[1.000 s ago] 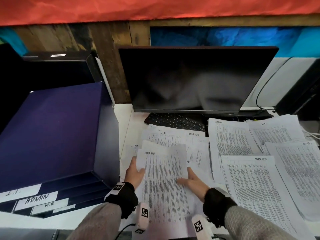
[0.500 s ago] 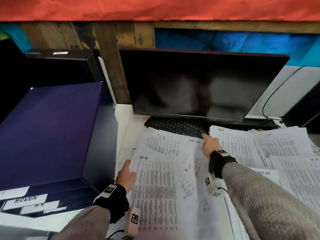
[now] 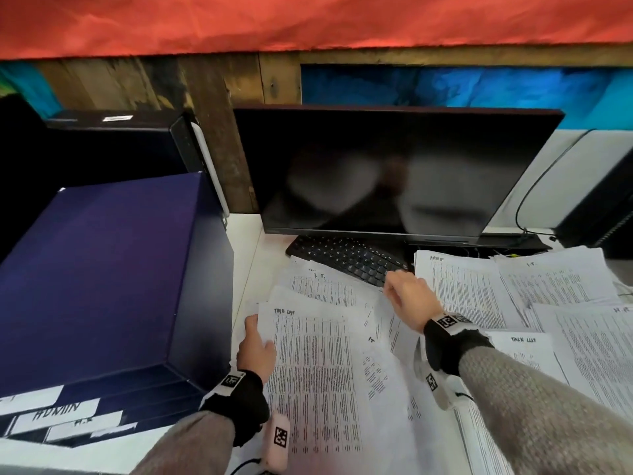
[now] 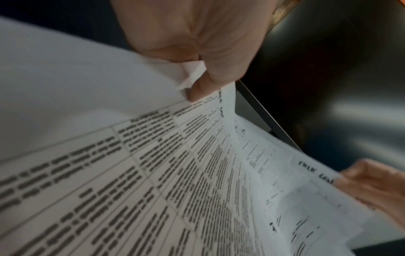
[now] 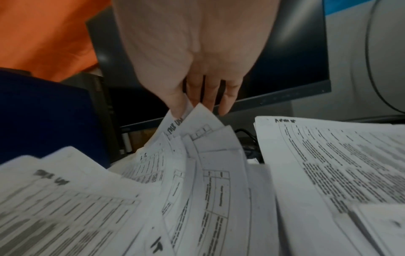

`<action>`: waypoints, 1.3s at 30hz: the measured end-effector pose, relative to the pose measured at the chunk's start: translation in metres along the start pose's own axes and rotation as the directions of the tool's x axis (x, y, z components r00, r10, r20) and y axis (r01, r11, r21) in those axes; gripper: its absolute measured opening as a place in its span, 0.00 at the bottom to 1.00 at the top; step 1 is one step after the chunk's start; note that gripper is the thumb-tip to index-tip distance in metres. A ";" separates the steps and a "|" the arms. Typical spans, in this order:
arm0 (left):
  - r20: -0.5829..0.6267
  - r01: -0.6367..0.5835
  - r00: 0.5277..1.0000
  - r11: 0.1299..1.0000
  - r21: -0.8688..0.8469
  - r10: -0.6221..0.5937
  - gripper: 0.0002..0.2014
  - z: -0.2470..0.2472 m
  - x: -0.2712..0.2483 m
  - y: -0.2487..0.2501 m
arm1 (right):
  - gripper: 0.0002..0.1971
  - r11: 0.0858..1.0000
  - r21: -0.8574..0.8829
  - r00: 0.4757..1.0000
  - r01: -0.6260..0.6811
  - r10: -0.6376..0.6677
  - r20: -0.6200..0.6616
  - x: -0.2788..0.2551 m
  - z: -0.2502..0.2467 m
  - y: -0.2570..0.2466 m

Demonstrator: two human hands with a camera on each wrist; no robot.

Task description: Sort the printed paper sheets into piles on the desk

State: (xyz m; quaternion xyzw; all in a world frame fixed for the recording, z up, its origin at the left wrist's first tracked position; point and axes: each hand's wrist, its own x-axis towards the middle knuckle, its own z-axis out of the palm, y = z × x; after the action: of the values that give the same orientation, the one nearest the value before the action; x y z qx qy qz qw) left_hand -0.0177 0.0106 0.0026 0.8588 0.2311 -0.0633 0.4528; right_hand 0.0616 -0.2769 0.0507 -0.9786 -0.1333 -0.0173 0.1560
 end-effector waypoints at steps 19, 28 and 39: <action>0.013 -0.171 0.985 0.970 0.172 0.172 0.26 -0.006 -0.016 0.009 | 0.03 0.956 0.245 0.956 -0.164 0.215 -0.199 -0.026 -0.028 -0.024; -0.008 -0.126 0.992 0.983 0.136 0.128 0.26 -0.009 -0.019 0.008 | 0.06 0.957 0.032 0.956 -0.289 0.290 -0.033 -0.023 -0.032 -0.015; -0.048 -0.111 0.992 0.988 0.106 0.116 0.24 0.000 -0.016 0.019 | 0.15 0.930 -0.272 0.969 -0.247 0.244 -0.043 -0.032 -0.029 -0.010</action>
State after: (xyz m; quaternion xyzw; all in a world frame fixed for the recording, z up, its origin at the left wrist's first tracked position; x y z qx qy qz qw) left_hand -0.0230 -0.0043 0.0219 0.8942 0.1905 -0.0260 0.4043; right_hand 0.0280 -0.2852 0.0788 -0.9996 -0.0056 -0.0201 0.0202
